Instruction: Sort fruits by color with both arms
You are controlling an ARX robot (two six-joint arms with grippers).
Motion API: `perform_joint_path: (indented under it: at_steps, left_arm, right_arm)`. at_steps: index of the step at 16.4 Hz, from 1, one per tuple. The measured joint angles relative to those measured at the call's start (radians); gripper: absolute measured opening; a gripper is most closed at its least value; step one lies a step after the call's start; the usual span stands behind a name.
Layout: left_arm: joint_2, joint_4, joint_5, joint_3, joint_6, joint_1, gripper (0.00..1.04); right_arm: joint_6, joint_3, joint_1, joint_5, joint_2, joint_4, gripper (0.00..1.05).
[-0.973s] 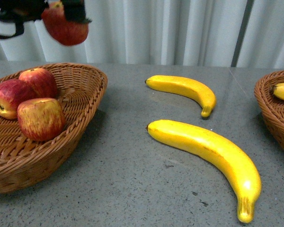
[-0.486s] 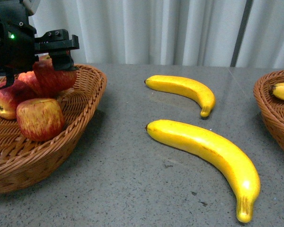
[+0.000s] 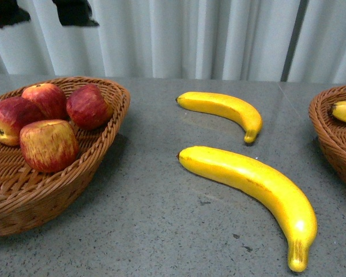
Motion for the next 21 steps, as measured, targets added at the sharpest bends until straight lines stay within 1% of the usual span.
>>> perform_joint_path:
  at_steps: [2, 4, 5, 6, 7, 8, 9, 10, 11, 12, 13, 14, 21]
  left_arm:
    - [-0.165, 0.048, -0.047, -0.111, 0.061, -0.018, 0.98]
    - [-0.352, 0.038, -0.071, -0.267, 0.087, -0.016, 0.98]
    - [-0.452, 0.129, -0.127, -0.380, 0.074, -0.023, 0.90]
    - [-0.591, 0.142, -0.161, -0.492, 0.066, -0.026, 0.77]
    - [-0.698, 0.156, -0.106, -0.590, 0.059, 0.016, 0.65]
    - [-0.752, 0.176, -0.079, -0.646, 0.055, 0.066, 0.52]
    - [-0.773, 0.184, -0.076, -0.681, 0.053, 0.087, 0.41]
    - [-0.793, 0.183, -0.052, -0.731, 0.053, 0.089, 0.29]
    - [-0.822, 0.180, -0.005, -0.773, 0.053, 0.113, 0.16]
    - [-0.862, 0.182, 0.032, -0.797, 0.053, 0.174, 0.03]
    - [-0.896, 0.185, 0.025, -0.814, 0.048, 0.185, 0.02]
    - [-0.929, 0.177, 0.039, -0.845, 0.048, 0.176, 0.02]
    - [-1.116, 0.076, 0.039, -0.941, 0.048, 0.174, 0.02]
  right_arm:
    - [0.000, 0.000, 0.000, 0.000, 0.000, 0.000, 0.98]
    - [0.000, 0.000, 0.000, 0.000, 0.000, 0.000, 0.98]
    - [0.000, 0.000, 0.000, 0.000, 0.000, 0.000, 0.98]
    - [0.000, 0.000, 0.000, 0.000, 0.000, 0.000, 0.98]
    - [0.000, 0.000, 0.000, 0.000, 0.000, 0.000, 0.98]
    - [0.000, 0.000, 0.000, 0.000, 0.000, 0.002, 0.98]
    - [0.000, 0.000, 0.000, 0.000, 0.000, 0.001, 0.98]
    - [0.000, 0.000, 0.000, 0.000, 0.000, 0.001, 0.98]
    - [0.000, 0.000, 0.000, 0.000, 0.000, 0.001, 0.98]
    - [0.000, 0.000, 0.000, 0.000, 0.000, 0.001, 0.98]
    - [0.000, 0.000, 0.000, 0.000, 0.000, 0.000, 0.98]
    - [0.000, 0.000, 0.000, 0.000, 0.000, 0.001, 0.98]
    - [0.000, 0.000, 0.000, 0.000, 0.000, 0.001, 0.98]
